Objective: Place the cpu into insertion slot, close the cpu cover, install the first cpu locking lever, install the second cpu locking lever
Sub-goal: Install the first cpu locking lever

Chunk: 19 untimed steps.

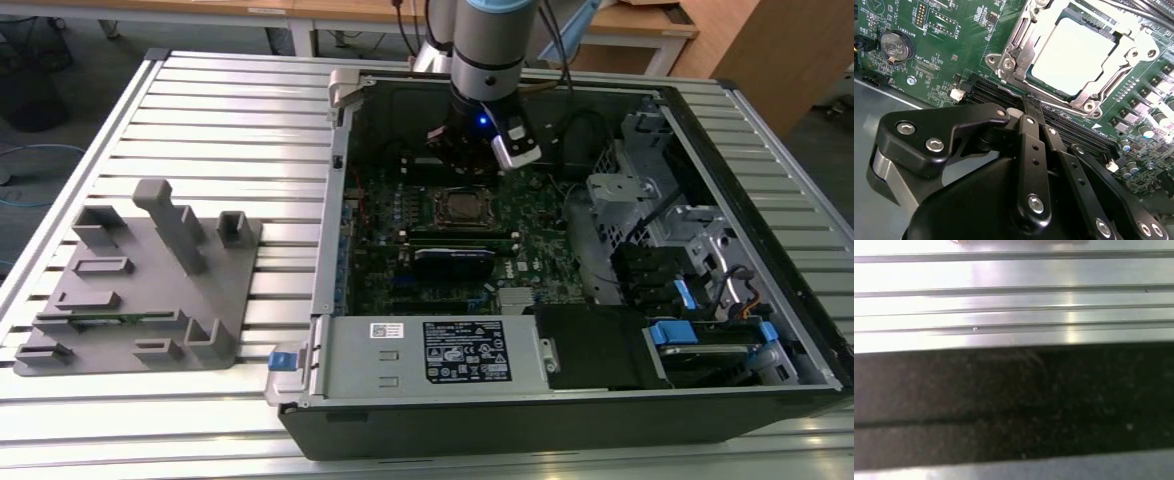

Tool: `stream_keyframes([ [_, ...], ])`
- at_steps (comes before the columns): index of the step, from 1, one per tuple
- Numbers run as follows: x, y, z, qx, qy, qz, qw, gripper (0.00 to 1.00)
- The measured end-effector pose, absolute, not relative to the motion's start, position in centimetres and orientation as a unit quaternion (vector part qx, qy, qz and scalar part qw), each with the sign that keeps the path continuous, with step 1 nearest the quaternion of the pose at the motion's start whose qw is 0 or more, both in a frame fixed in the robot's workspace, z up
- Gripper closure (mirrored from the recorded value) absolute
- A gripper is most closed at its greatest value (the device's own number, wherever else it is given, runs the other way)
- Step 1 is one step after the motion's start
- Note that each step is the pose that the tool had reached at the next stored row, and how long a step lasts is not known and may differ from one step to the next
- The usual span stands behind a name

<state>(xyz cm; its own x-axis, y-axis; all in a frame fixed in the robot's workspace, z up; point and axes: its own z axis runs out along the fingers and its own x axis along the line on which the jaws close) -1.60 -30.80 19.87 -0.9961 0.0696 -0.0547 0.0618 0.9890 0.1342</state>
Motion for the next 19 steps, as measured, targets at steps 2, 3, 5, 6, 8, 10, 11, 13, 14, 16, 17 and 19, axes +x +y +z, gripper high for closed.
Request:
stream_keyframes([
  [2, -1.62, -30.80, 19.86, 0.033, 0.997, 0.066, 0.030, 0.89],
  [3, -1.63, -30.80, 19.86, 0.033, 0.997, 0.066, 0.030, 0.89],
  [5, -1.64, -30.80, 19.84, 0.033, 0.997, 0.066, 0.030, 0.89],
  [6, -1.65, -30.80, 19.83, 0.033, 0.997, 0.066, 0.031, 0.89],
  [8, -1.67, -30.81, 19.80, 0.033, 0.997, 0.065, 0.031, 0.89],
  [10, -1.68, -30.81, 19.76, 0.033, 0.997, 0.065, 0.032, 0.89],
  [11, -1.68, -30.82, 19.74, 0.033, 0.997, 0.064, 0.032, 0.89],
  [13, -1.69, -30.81, 19.69, 0.033, 0.997, 0.064, 0.032, 0.89],
  [14, -1.69, -30.82, 19.67, 0.033, 0.997, 0.063, 0.033, 0.89],
  [16, -1.70, -30.82, 19.65, 0.033, 0.997, 0.063, 0.033, 0.89],
  [17, -1.70, -30.82, 19.65, 0.033, 0.997, 0.063, 0.033, 0.89],
  [19, -1.70, -30.82, 19.64, 0.033, 0.997, 0.063, 0.033, 0.89],
])
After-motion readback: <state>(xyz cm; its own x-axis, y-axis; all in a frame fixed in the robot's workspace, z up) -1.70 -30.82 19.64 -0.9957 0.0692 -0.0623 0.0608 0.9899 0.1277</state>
